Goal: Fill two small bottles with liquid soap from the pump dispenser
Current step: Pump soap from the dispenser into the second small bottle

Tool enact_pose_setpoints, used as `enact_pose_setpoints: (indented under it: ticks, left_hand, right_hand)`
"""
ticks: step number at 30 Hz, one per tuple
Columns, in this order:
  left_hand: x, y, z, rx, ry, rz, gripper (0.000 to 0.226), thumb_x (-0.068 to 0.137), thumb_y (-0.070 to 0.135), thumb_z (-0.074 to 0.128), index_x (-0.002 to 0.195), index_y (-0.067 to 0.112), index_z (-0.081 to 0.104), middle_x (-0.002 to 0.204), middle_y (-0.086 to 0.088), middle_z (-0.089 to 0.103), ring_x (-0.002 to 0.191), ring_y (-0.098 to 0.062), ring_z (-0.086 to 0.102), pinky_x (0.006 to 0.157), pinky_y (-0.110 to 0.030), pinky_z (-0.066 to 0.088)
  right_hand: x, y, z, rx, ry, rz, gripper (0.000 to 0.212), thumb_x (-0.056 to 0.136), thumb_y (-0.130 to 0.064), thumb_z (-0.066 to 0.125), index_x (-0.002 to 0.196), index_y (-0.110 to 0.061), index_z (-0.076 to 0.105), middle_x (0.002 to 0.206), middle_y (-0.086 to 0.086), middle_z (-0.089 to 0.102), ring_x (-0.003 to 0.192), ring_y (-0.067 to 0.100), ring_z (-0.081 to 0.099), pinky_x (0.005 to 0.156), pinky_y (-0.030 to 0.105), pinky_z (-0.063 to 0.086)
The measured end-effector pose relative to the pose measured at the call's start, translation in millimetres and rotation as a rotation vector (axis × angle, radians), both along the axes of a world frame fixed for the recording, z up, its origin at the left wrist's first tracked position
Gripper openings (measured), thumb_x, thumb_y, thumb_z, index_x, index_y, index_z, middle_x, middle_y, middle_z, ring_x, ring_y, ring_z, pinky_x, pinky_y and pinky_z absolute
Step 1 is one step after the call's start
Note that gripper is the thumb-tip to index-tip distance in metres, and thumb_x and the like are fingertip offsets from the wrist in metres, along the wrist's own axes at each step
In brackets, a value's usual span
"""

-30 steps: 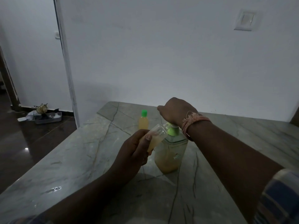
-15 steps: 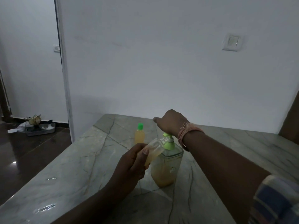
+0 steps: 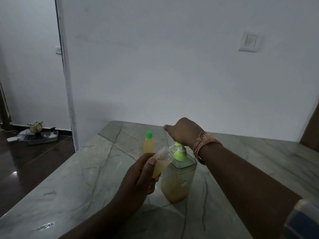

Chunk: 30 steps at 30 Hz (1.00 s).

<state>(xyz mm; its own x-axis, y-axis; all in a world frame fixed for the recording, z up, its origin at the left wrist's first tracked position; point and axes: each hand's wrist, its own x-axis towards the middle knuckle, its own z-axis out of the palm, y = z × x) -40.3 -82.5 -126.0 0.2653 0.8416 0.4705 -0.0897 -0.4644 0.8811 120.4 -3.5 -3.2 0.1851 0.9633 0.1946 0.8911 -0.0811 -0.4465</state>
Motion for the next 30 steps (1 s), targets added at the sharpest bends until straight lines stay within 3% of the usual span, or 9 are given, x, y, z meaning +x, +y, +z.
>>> enact_pose_setpoints:
  ticks: [8,14,18,27,30]
  left_hand:
    - [0,3,-1,-0.010,0.068,0.027,0.033,0.096,0.048,0.042,0.111,0.024,0.061,0.070,0.001,0.060,0.052,-0.008,0.048,0.047,-0.024,0.039]
    - [1,0,0,-0.025,0.056,0.033,0.037,0.095,0.047,0.042,0.112,0.019,0.060,0.067,0.002,0.057,0.050,-0.008,0.046,0.045,-0.024,0.036]
    - [2,4,-1,-0.015,0.084,0.048,0.038,0.094,0.052,0.043,0.111,0.021,0.060,0.067,0.003,0.059,0.050,-0.007,0.048,0.045,-0.021,0.039]
    - [3,-1,2,-0.022,0.071,0.033,0.037,0.094,0.047,0.042,0.110,0.019,0.059,0.065,0.005,0.058,0.049,-0.005,0.047,0.045,-0.020,0.038]
    - [1,1,1,-0.007,0.087,0.026,0.035,0.095,0.047,0.041,0.110,0.021,0.058,0.066,0.005,0.059,0.050,-0.005,0.048,0.045,-0.020,0.039]
  right_hand:
    - [-4,-6,-6,0.018,-0.056,0.007,0.038,0.090,-0.046,0.052,0.067,-0.016,0.052,0.074,0.004,0.058,0.079,0.027,0.061,0.068,0.031,0.044]
    - [-7,-8,3,-0.005,-0.152,0.035,0.038,0.090,-0.047,0.053,0.067,-0.017,0.051,0.073,0.003,0.056,0.076,0.025,0.058,0.069,0.030,0.044]
    - [-4,-7,-5,0.037,-0.061,0.007,0.039,0.093,-0.046,0.049,0.067,-0.017,0.048,0.071,0.002,0.052,0.079,0.026,0.058,0.071,0.032,0.044]
    - [-6,-11,5,0.002,-0.183,0.028,0.040,0.092,-0.048,0.051,0.068,-0.017,0.044,0.075,0.002,0.048,0.081,0.025,0.054,0.075,0.032,0.045]
    - [-4,-8,0,0.054,-0.114,0.016,0.038,0.090,-0.047,0.050,0.067,-0.017,0.048,0.073,0.002,0.053,0.080,0.026,0.058,0.070,0.032,0.044]
